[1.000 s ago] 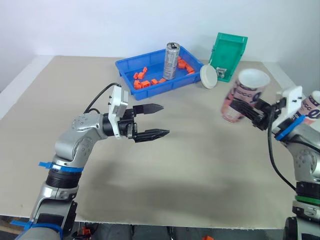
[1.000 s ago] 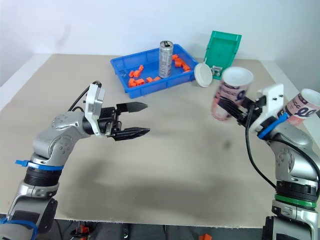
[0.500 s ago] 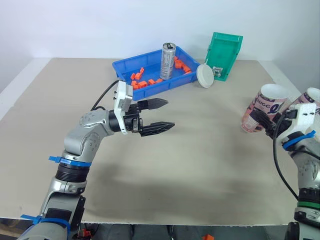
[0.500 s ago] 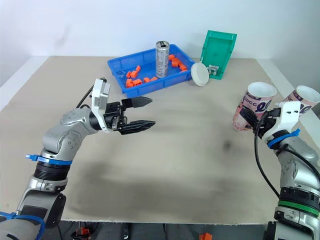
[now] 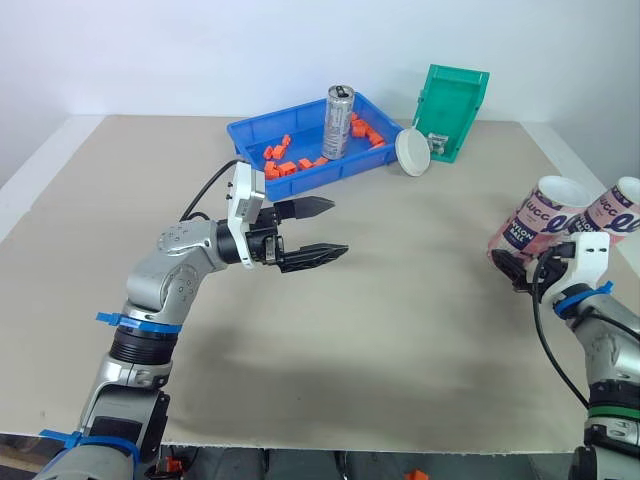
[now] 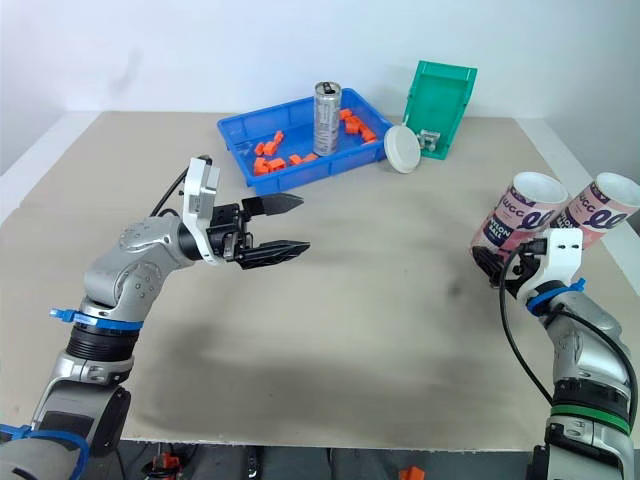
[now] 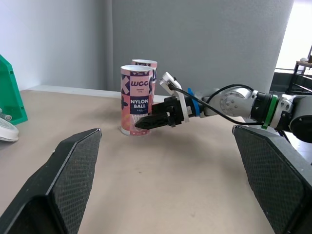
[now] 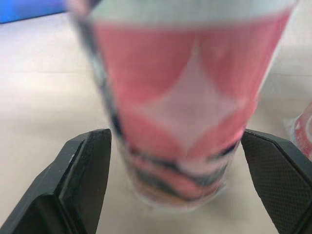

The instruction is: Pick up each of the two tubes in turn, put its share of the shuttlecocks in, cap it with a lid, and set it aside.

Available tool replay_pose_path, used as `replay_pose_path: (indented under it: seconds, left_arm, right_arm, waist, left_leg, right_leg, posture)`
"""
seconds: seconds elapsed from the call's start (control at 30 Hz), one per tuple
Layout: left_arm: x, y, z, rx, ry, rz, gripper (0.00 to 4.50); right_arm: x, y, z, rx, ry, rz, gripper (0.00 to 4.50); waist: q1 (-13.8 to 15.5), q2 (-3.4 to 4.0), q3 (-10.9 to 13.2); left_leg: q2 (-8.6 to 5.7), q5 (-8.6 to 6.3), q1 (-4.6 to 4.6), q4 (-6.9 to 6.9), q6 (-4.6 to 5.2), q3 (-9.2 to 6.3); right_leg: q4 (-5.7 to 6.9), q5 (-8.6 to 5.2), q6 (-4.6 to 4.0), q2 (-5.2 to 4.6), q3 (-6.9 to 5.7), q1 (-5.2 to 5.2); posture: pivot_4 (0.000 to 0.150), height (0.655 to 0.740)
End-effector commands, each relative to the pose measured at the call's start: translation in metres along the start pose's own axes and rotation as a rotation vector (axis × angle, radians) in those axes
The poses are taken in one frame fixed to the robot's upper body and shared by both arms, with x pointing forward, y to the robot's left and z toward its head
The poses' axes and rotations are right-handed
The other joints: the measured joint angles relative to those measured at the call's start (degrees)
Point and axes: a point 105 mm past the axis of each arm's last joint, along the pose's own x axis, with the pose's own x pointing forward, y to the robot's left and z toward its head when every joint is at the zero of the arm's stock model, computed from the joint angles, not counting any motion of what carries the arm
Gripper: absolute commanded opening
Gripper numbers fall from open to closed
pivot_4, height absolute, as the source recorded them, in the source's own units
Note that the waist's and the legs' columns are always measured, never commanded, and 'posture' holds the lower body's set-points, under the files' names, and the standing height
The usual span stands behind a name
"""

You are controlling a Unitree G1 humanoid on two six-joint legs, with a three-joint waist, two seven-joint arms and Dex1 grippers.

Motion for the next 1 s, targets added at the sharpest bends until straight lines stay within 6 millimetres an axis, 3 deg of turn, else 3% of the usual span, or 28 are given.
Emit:
replay_pose_path:
  seconds: [0.03,0.33,0.43,0.53,0.73,0.83,1.0]
  left_arm:
    - [-0.002,-0.001,0.009,0.042,-0.015,-0.003,4.50]
    - [-0.026,0.004,-0.008,-0.005,0.093,0.087,4.50]
    - [-0.044,0.006,-0.024,-0.009,0.175,0.172,4.50]
    - [-0.069,0.005,-0.045,-0.123,0.253,0.278,4.50]
    - [-0.106,0.007,-0.063,-0.244,0.285,0.496,4.50]
    - [-0.119,0.003,-0.072,-0.250,0.297,0.553,4.50]
    - [-0.122,-0.002,-0.079,-0.230,0.296,0.577,4.50]
  right_arm:
    - [-0.011,0.000,0.021,-0.057,-0.037,0.035,4.47]
    - [-0.043,0.004,0.009,-0.117,0.081,0.118,4.47]
    - [-0.051,0.029,0.013,-0.130,0.079,0.229,4.47]
    - [-0.054,0.070,0.023,-0.159,0.043,0.392,4.47]
    - [-0.049,0.134,0.025,-0.177,0.017,0.638,4.47]
    - [-0.042,0.145,0.019,-0.210,0.035,0.687,4.47]
    - [-0.033,0.155,0.008,-0.207,0.051,0.727,4.47]
  waist:
    - [0.00,0.00,0.00]
    - [0.16,0.03,-0.02]
    - [0.00,0.04,-0.02]
    - [-0.05,0.05,-0.02]
    - [-0.18,-0.03,0.02]
    - [0.10,-0.04,0.02]
    - [0.66,-0.06,0.02]
  left_leg:
    - [0.00,0.00,0.00,0.00,0.00,0.00]
    - [0.02,0.00,0.04,0.00,0.00,0.00]
    - [0.04,0.00,0.06,-0.02,0.00,0.01]
    - [0.06,0.00,0.07,0.00,0.00,0.01]
    - [0.10,0.02,0.08,0.03,-0.01,0.00]
    - [0.07,0.03,0.06,0.04,-0.01,0.04]
    - [0.06,0.02,0.01,0.01,-0.01,0.00]
  right_leg:
    - [0.00,0.00,0.00,0.00,0.00,0.00]
    - [0.00,0.00,-0.01,0.01,0.00,0.01]
    - [0.01,-0.01,-0.02,0.02,0.00,0.01]
    - [0.02,0.01,-0.03,0.03,0.00,0.02]
    - [0.02,0.01,-0.11,0.02,-0.05,0.02]
    - [-0.02,0.00,-0.12,-0.04,-0.04,0.01]
    - [-0.03,0.00,-0.09,-0.05,-0.09,-0.02]
  posture:
    - [0.150,0.7400]
    - [0.150,0.7400]
    - [0.150,0.7400]
    - [0.150,0.7400]
    - [0.150,0.7400]
    - [0.150,0.7400]
    - [0.150,0.7400]
